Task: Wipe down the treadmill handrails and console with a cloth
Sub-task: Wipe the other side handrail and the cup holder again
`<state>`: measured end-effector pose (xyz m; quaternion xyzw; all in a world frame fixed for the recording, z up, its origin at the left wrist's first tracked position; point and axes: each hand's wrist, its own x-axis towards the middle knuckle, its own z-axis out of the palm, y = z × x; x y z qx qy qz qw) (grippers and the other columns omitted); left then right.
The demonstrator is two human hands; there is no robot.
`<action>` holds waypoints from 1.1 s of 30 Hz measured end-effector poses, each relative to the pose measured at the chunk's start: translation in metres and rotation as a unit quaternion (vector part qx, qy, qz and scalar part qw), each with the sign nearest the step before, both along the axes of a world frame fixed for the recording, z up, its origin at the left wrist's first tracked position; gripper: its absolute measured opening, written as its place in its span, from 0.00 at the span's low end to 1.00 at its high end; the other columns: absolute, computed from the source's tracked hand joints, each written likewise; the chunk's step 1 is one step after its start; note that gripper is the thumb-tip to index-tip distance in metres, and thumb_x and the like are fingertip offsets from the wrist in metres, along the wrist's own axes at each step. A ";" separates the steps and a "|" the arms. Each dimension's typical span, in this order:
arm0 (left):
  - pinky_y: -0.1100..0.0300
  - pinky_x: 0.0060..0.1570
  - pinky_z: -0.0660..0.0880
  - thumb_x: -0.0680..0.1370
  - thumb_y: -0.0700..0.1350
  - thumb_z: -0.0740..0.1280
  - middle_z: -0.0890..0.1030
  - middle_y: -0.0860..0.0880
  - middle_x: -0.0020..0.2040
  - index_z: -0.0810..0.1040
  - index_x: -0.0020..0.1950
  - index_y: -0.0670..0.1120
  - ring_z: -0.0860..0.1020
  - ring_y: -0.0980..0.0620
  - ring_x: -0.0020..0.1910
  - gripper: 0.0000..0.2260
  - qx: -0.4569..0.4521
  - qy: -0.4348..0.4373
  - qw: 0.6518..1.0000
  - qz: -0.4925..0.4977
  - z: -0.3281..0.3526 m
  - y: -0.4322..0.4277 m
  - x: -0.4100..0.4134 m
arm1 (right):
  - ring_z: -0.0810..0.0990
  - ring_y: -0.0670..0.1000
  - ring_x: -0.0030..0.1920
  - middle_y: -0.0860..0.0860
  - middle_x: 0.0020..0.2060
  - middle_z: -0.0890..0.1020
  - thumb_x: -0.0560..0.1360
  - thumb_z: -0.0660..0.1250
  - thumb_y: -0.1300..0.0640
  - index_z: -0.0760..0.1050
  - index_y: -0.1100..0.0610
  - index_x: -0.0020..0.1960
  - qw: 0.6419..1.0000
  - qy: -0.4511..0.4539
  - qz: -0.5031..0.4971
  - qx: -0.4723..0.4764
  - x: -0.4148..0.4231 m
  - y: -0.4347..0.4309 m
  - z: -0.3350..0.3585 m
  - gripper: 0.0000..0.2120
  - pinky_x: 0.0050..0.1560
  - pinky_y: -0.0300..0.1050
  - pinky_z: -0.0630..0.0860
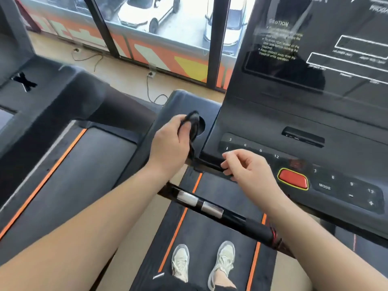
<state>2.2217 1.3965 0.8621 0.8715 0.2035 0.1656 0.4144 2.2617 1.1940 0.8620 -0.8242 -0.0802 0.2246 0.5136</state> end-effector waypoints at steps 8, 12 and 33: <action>0.64 0.74 0.63 0.84 0.43 0.62 0.75 0.57 0.73 0.74 0.75 0.53 0.69 0.60 0.73 0.19 -0.089 0.091 0.984 -0.126 -0.042 -0.038 0.078 | 0.86 0.46 0.41 0.47 0.40 0.87 0.82 0.64 0.52 0.83 0.50 0.48 1.000 0.017 0.010 0.013 0.033 -0.016 0.004 0.09 0.50 0.53 0.83; 0.63 0.64 0.72 0.84 0.42 0.60 0.81 0.60 0.63 0.75 0.71 0.59 0.77 0.59 0.61 0.19 -0.049 0.100 0.991 -0.072 -0.048 -0.034 0.037 | 0.86 0.46 0.41 0.47 0.40 0.87 0.81 0.63 0.52 0.83 0.50 0.48 1.000 0.020 0.014 0.017 0.032 -0.015 0.003 0.10 0.49 0.50 0.83; 0.51 0.68 0.72 0.76 0.32 0.66 0.79 0.45 0.71 0.80 0.68 0.45 0.76 0.45 0.71 0.21 0.118 0.030 0.991 -0.058 -0.082 -0.038 -0.040 | 0.86 0.52 0.39 0.51 0.36 0.87 0.80 0.64 0.57 0.83 0.54 0.44 0.999 0.034 0.012 -0.029 -0.033 0.010 -0.026 0.10 0.45 0.54 0.83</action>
